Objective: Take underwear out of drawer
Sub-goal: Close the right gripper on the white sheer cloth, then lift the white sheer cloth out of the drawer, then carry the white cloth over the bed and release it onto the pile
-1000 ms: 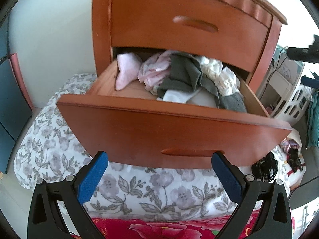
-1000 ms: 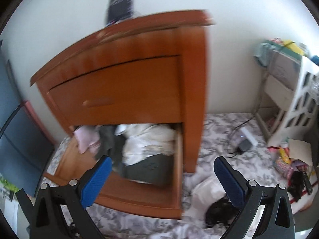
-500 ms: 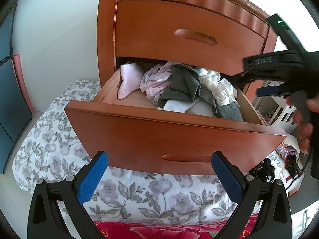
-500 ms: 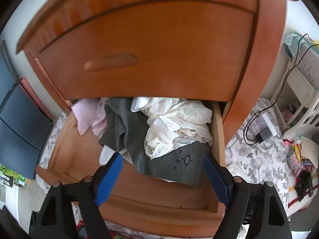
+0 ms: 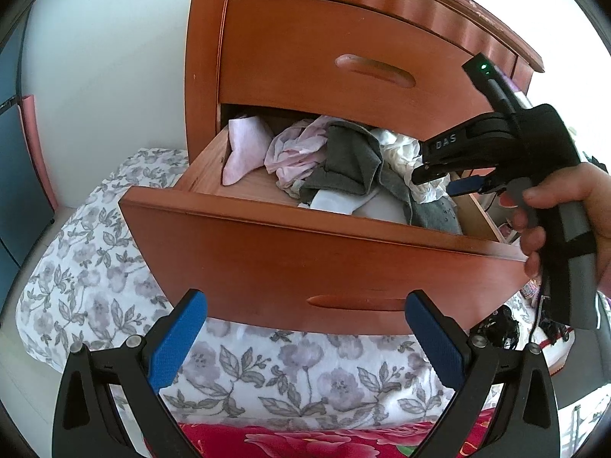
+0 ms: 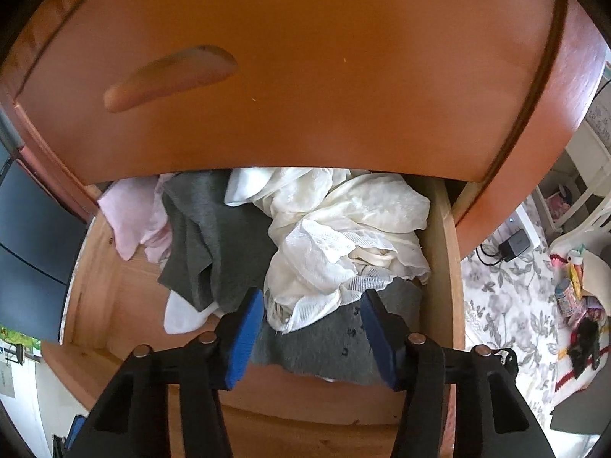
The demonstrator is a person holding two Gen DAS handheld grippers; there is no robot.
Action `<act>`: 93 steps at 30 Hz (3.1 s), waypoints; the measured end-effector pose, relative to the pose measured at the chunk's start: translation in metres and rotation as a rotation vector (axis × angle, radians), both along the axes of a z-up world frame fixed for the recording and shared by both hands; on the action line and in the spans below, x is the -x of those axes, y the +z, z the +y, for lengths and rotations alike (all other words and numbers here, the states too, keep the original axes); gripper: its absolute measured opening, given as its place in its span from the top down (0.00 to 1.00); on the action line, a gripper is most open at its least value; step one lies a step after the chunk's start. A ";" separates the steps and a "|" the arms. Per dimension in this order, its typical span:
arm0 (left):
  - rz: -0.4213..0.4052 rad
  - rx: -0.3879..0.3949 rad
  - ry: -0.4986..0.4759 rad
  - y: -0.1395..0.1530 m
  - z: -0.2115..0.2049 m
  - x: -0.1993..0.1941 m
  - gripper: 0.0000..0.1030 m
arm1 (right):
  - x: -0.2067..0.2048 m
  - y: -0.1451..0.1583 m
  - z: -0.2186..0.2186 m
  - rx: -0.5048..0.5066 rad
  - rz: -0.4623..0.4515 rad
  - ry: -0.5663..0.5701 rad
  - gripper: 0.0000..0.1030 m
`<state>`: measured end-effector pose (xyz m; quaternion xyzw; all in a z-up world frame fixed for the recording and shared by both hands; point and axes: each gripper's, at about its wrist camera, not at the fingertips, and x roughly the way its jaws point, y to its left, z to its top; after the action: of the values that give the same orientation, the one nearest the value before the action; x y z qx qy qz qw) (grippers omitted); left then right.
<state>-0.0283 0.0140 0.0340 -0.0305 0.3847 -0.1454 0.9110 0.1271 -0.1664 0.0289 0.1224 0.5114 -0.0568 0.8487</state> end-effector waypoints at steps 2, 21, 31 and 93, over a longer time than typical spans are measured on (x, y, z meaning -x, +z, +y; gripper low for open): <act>0.004 0.003 -0.002 0.000 0.000 -0.001 0.00 | -0.005 -0.004 0.000 -0.008 0.007 -0.009 0.51; 0.016 0.001 -0.004 -0.002 0.000 -0.002 0.00 | 0.013 0.008 -0.018 0.016 -0.051 -0.025 0.94; 0.017 0.001 -0.005 -0.003 -0.001 -0.002 0.00 | 0.035 0.036 -0.021 0.023 -0.097 -0.020 0.94; 0.041 -0.030 -0.006 -0.007 -0.004 -0.004 0.00 | 0.209 0.296 -0.068 0.112 -0.634 -0.057 0.95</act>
<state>-0.0247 0.0103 0.0271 -0.0187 0.4053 -0.1415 0.9030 -0.0816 -0.2349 0.3252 0.1014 0.2141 -0.0679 0.9692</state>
